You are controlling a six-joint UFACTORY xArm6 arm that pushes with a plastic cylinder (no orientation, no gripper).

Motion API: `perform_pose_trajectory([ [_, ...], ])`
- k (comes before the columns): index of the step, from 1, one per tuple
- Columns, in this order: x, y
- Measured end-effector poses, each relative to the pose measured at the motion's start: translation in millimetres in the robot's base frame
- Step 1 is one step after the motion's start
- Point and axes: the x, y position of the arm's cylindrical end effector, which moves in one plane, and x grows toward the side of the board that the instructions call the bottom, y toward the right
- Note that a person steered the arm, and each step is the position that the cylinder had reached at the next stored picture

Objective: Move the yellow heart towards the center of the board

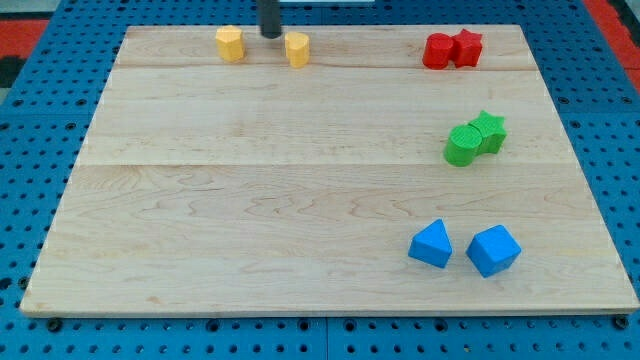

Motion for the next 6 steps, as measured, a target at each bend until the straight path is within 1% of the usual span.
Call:
perform_pose_trajectory([
  [1, 41.8, 50.8],
  [2, 89.0, 44.5],
  [3, 30.7, 90.9],
  [4, 2.7, 64.4],
  [5, 54.3, 31.9],
  [6, 68.8, 29.6],
])
